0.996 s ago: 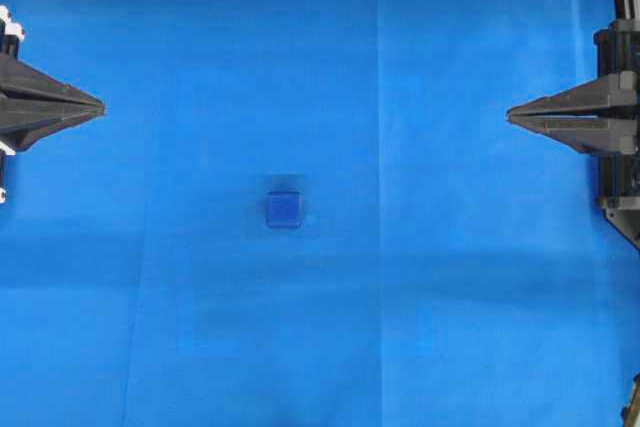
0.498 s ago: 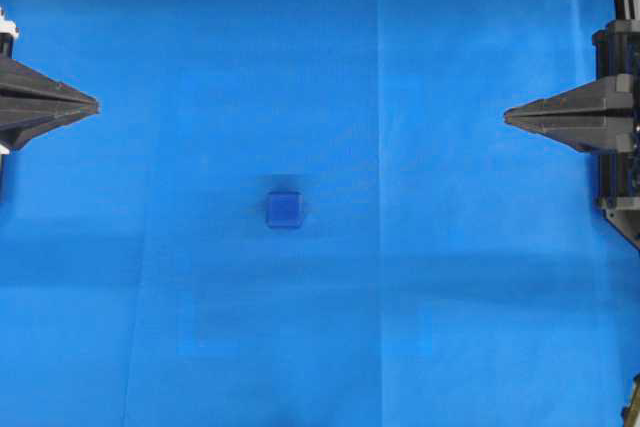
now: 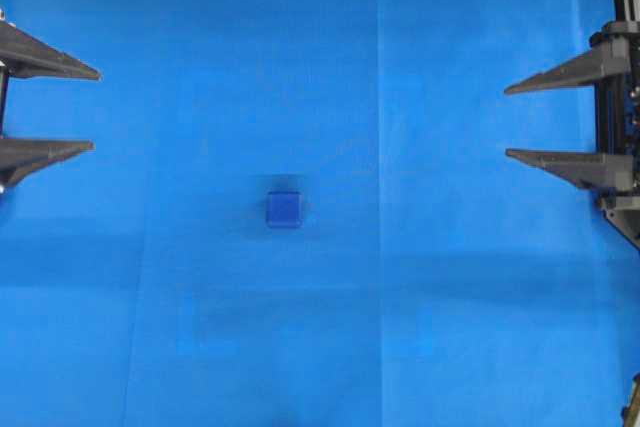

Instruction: Handover the blue block to the right arm after grasping it with the left arm, then place it in the designated position.

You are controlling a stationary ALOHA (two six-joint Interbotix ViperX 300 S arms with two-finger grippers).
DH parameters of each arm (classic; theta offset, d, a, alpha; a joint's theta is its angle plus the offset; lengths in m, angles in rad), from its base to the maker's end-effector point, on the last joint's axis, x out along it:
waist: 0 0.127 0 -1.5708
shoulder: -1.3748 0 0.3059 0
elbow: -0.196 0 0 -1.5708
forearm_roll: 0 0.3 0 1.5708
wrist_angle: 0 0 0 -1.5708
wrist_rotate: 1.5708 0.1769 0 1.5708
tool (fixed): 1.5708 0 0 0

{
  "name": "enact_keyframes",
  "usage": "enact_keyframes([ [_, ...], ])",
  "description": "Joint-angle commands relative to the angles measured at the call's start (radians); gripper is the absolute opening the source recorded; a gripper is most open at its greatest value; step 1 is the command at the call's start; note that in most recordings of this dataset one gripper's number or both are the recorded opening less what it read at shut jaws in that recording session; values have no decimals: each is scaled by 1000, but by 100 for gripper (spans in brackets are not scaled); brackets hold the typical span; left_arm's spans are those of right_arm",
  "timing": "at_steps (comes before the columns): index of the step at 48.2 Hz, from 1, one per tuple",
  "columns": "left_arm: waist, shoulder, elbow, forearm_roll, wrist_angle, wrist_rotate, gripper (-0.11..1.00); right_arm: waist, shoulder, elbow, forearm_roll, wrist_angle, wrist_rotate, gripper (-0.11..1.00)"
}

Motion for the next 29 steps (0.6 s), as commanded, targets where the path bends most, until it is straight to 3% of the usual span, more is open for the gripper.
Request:
enact_keyframes([
  [1, -8, 5, -14, 3, -3, -3, 91, 2, 8, -26, 5, -5, 2, 90],
  [4, -8, 6, -14, 3, -2, -5, 93, 2, 5, -28, 5, -6, 3, 96],
  [15, -6, 18, -15, 3, -17, -8, 93, 2, 8, -28, 6, -8, 18, 98],
  [29, -8, 207, -55, 2, -199, -6, 93, 2, 14, -28, 6, -14, 26, 98],
])
